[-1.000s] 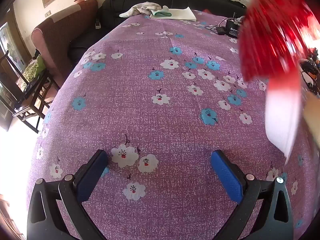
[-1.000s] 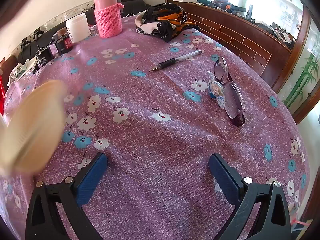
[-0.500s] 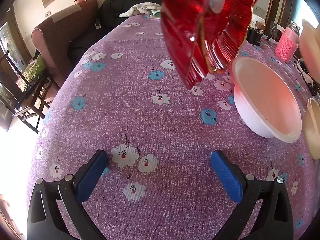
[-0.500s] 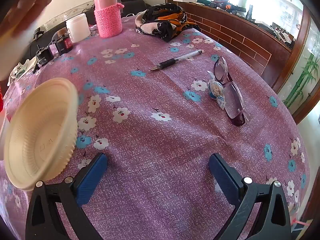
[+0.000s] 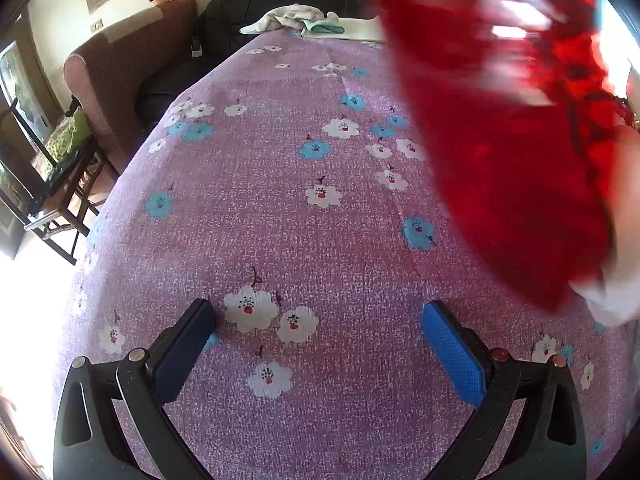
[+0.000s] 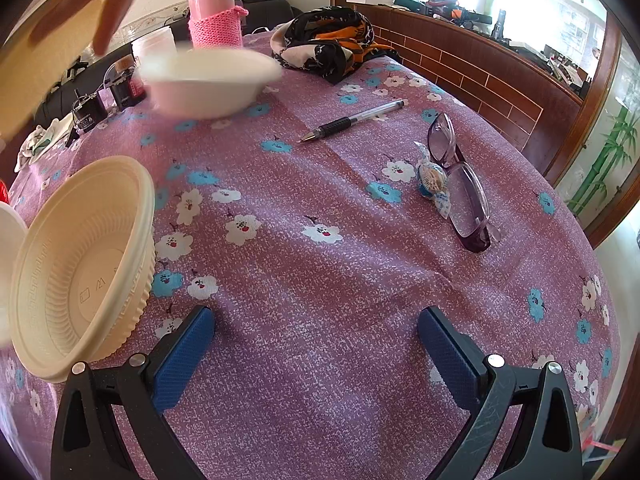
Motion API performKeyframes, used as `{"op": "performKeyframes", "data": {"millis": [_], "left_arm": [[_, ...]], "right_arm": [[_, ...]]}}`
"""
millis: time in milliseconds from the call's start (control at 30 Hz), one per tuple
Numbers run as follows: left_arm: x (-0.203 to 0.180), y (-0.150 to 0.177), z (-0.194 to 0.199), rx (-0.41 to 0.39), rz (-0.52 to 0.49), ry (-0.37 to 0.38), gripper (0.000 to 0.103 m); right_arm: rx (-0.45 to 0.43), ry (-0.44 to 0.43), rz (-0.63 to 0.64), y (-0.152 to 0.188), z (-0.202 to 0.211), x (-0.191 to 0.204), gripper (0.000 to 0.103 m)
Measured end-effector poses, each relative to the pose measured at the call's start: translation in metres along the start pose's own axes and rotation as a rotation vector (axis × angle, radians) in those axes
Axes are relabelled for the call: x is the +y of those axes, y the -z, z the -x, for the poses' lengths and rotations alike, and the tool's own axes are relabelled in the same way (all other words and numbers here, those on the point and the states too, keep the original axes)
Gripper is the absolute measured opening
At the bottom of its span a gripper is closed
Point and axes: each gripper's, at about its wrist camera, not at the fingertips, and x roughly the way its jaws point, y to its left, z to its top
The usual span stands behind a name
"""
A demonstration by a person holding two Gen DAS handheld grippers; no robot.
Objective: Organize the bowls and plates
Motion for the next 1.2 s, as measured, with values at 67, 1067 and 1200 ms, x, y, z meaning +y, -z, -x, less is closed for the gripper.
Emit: {"op": "performKeyframes", "data": {"millis": [67,1067,1200], "left_arm": [[0.0025,-0.0001,0.0001,0.000,0.006,0.003,0.103],[0.0017,-0.0008,-0.0007,0.000,0.006,0.002,0.103],[0.0017,-0.0009,-0.0007,0.000,0.006,0.002,0.103]], "right_arm": [[0.000,0.000,0.000,0.0000,0.0000,0.0000,0.102],[0.000,0.000,0.000,0.0002,-0.0001,-0.0001,0.102],[0.000,0.000,0.000,0.0002,0.0000,-0.0001,0.102]]}}
